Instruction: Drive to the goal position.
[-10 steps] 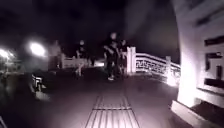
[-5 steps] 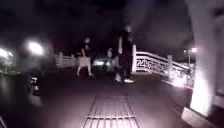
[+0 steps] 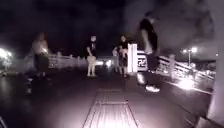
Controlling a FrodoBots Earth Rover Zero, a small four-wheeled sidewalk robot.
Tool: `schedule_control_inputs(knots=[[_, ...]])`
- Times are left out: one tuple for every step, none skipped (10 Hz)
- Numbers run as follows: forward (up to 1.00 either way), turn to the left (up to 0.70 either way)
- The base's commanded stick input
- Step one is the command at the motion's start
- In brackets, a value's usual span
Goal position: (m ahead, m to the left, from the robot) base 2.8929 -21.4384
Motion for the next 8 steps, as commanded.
schedule_control_inputs(knots=[[0.45,0.0],[0.45,0.0],[0.45,0.0],[0.45,0.0],[0.45,0.0],[0.45,0.0],[0.45,0.0],[0.45,0.0]])
